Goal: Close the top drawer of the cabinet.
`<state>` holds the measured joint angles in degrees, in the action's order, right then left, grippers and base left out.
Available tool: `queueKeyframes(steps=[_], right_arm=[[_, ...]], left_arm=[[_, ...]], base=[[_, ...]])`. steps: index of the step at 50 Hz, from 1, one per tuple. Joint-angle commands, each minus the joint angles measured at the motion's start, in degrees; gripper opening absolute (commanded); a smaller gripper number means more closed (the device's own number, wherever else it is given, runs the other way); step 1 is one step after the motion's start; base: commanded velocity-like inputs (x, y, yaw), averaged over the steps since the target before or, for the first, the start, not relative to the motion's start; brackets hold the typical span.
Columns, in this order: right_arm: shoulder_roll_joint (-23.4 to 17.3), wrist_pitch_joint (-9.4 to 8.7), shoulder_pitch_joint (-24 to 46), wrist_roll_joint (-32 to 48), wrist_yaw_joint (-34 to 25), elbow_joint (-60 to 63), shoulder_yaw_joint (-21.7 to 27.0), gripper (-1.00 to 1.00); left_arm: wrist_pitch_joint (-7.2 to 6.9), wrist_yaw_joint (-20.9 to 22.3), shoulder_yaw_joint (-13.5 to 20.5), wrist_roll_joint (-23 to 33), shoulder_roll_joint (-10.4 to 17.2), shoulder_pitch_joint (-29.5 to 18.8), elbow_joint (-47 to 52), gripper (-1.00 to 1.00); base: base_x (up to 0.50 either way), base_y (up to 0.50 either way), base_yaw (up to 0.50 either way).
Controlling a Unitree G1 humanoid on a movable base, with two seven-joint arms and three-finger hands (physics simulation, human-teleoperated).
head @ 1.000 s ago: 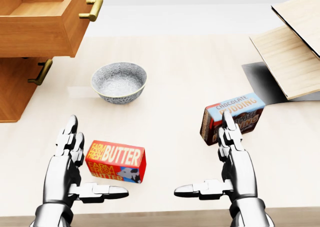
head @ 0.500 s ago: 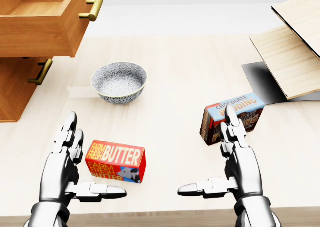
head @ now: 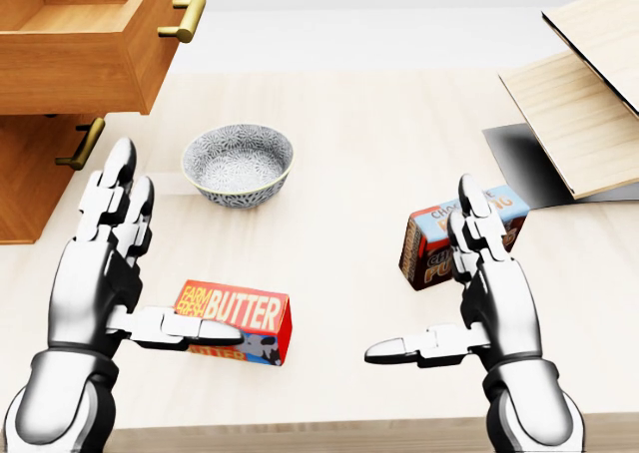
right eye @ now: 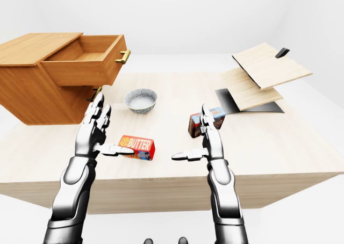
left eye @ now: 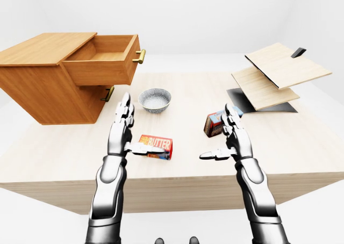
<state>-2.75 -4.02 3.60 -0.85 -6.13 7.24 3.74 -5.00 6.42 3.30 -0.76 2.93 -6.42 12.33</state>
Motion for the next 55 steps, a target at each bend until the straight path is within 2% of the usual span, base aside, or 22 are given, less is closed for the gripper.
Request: queueKeyframes(steps=[1,11,16,21,23,28,40,49,55], right_arm=[[-0.89,-0.98,3.1,0.21,-0.4,3.91,0.9,1.0],[-1.69,-0.98,4.66,0.0,-1.01,9.72,1.71,1.0],[-1.76,-0.98,3.79,3.67,-0.88,11.12,0.96,1.0],[-1.14,-0.98,4.19,1.35,-0.74,12.77,2.12,1.0],[-1.33,-0.98,5.08,1.16,1.22,12.45,2.79,1.0],[-1.95,-0.98,5.16,0.91,1.34,13.96,2.85,1.0],[-1.71,-0.98,3.59,0.47,0.2,17.19,2.53,1.0],[-1.4,-0.98,3.47,0.47,0.08,16.19,2.35,1.0],[-1.31,-0.98,3.22,0.46,-0.02,15.97,2.13,1.0]], left_arm=[[0.0,1.54,1.49,-1.09,1.79,-6.84,1.79,1.0],[0.0,2.33,1.53,-1.58,1.98,-6.57,6.2,1.0],[0.0,2.47,1.89,-1.75,2.11,-6.24,7.02,1.0],[0.0,2.51,1.93,-1.76,2.07,-5.83,8.15,1.0],[0.0,2.57,1.86,-1.76,2.0,-5.67,8.29,1.0],[0.0,2.55,1.59,-1.74,1.84,-5.57,9.34,1.0],[0.0,2.57,0.57,-0.99,1.76,-9.13,9.8,1.0],[0.0,7.08,-0.85,-2.83,1.45,-9.03,14.64,1.0],[0.0,10.08,-3.72,-1.46,0.44,-7.46,19.87,1.0]], base=[[0.0,0.0,0.0],[0.0,0.0,0.0],[0.0,0.23,0.0],[0.0,0.5,0.0],[0.0,0.0,0.0],[0.0,0.0,0.0],[0.0,0.0,0.0],[0.0,0.0,0.0],[0.0,0.0,0.0]])
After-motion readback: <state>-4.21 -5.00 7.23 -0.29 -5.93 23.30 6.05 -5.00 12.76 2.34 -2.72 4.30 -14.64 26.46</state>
